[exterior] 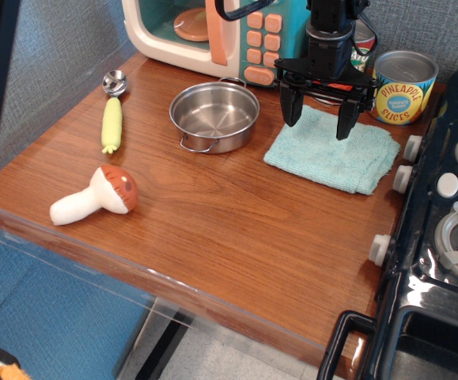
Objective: Place the baster on the cloth.
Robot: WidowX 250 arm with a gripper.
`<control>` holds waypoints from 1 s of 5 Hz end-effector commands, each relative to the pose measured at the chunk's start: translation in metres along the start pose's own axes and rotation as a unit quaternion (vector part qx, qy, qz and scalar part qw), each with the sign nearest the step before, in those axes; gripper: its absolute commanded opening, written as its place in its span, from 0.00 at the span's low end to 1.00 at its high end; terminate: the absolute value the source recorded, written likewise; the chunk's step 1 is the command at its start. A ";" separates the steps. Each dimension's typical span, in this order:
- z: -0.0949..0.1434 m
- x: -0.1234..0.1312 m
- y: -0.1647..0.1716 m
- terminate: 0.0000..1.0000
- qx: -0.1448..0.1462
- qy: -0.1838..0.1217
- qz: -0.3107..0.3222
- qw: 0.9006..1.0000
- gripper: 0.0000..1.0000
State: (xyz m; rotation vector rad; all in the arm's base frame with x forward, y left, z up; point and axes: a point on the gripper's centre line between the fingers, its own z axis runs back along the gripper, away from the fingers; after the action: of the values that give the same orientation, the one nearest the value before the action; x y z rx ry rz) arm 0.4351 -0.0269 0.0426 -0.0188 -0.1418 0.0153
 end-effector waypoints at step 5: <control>0.102 -0.098 0.047 0.00 0.009 -0.083 -0.040 0.996 1.00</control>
State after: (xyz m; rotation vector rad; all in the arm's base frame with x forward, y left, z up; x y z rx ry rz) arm 0.3193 0.0203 0.1132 -0.0078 -0.2559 -0.0590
